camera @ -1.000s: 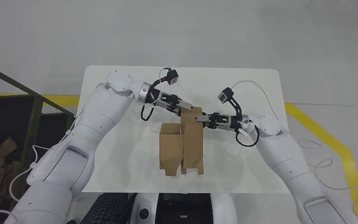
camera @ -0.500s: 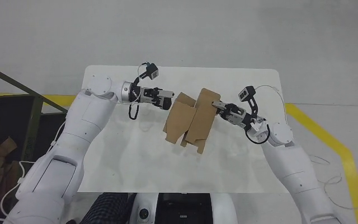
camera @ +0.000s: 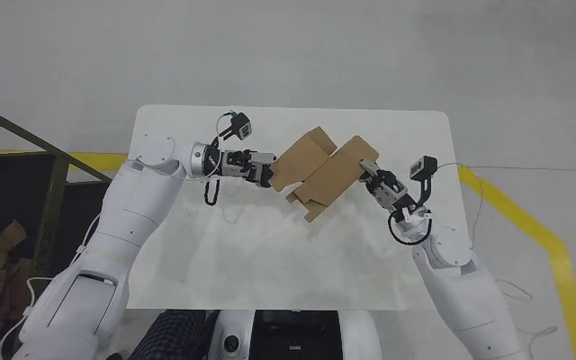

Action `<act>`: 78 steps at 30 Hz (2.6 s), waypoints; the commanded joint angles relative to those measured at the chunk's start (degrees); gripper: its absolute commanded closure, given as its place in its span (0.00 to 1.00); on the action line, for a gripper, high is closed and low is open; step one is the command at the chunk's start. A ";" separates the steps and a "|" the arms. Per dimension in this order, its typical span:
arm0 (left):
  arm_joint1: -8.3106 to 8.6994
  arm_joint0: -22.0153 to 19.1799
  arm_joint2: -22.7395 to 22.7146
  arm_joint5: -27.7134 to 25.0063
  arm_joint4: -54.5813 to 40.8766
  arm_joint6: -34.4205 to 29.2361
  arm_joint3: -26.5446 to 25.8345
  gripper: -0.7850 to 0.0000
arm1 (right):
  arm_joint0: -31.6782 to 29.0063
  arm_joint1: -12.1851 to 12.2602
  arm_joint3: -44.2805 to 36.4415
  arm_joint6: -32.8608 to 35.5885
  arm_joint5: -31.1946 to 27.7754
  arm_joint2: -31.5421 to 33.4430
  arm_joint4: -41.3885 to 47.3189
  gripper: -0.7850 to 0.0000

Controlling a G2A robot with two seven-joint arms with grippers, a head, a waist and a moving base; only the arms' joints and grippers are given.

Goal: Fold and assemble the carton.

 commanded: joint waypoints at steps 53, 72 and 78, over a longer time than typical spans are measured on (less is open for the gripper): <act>-3.17 -2.29 2.74 0.54 -10.04 0.91 5.65 0.00 | -4.91 -3.03 -4.04 -16.69 -0.75 0.17 -14.31 1.00; -3.86 -2.82 3.04 0.74 -9.93 1.40 7.08 0.34 | -5.48 -3.85 -3.79 -17.94 -0.91 0.90 -16.40 1.00; -4.15 -3.38 3.46 1.10 -9.25 1.78 8.17 0.38 | -5.95 -4.06 -4.32 -18.25 -0.82 1.23 -17.26 1.00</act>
